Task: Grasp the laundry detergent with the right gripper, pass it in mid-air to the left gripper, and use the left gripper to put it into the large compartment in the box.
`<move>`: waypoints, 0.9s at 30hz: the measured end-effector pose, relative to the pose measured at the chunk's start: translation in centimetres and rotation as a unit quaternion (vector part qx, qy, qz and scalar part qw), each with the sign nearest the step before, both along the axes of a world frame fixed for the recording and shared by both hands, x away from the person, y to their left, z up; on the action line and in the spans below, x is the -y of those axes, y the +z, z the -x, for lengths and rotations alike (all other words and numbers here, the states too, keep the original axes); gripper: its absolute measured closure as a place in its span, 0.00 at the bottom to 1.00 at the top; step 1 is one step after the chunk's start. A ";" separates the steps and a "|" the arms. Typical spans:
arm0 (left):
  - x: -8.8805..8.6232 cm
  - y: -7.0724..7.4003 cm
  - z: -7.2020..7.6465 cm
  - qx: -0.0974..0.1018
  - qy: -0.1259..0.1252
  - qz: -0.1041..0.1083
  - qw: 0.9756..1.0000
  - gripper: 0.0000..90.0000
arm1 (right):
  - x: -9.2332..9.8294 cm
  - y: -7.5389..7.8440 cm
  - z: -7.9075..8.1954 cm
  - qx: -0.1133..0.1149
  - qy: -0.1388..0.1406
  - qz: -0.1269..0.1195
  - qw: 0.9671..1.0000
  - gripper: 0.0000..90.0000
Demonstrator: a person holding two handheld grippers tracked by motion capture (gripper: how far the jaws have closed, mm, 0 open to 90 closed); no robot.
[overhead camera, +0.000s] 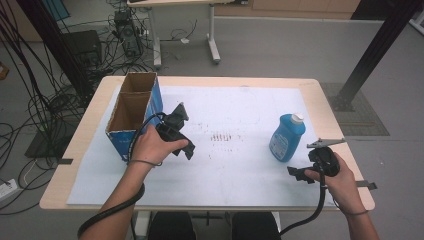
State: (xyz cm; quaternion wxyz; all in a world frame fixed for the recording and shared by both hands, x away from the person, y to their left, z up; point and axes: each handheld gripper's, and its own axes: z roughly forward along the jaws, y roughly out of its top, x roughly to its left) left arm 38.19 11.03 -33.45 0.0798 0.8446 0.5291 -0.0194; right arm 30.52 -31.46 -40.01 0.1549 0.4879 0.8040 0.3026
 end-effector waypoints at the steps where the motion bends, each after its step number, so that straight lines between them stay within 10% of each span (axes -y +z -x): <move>1: 0.0 0.0 0.0 0.001 0.000 0.001 1.000 0.09 | 0.0 0.0 0.0 0.005 0.000 -0.004 1.000 0.06; 27: -0.3 0.1 0.0 0.006 0.004 0.010 1.000 0.09 | 0.1 -1.6 -0.1 0.067 0.003 -0.051 0.996 0.06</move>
